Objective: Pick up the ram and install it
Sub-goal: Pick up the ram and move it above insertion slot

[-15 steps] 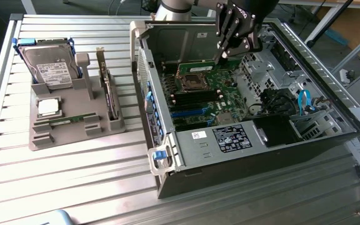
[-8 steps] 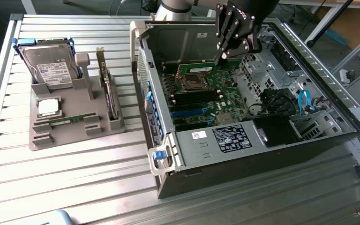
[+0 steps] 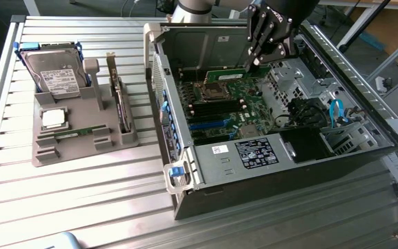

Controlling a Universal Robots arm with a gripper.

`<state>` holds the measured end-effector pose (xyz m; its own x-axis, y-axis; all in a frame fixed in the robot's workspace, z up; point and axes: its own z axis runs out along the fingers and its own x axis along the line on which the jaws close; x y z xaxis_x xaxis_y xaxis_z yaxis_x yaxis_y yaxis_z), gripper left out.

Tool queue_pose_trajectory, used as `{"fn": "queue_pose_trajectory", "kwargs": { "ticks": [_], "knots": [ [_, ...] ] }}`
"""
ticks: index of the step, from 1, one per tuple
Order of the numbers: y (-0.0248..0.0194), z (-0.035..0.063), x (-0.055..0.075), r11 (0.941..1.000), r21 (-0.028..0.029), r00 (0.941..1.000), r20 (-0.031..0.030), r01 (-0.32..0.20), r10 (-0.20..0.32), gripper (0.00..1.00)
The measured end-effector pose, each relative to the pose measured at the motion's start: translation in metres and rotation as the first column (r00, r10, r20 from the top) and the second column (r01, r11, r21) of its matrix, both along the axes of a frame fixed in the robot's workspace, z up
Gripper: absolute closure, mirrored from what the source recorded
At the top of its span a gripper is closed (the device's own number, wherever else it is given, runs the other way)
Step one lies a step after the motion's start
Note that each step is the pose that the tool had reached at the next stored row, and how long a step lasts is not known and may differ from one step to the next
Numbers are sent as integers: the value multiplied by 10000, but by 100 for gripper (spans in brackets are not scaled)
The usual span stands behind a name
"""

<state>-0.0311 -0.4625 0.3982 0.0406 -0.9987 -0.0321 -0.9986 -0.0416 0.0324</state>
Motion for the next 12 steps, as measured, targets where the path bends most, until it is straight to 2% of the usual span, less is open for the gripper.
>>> {"fn": "queue_pose_trajectory", "kwargs": {
  "ticks": [6,12],
  "knots": [
    [1,-7,23,10000,3,10000,-1,0,0,88],
    [0,-59,22,10000,2,10000,-1,0,0,88]
  ]
}}
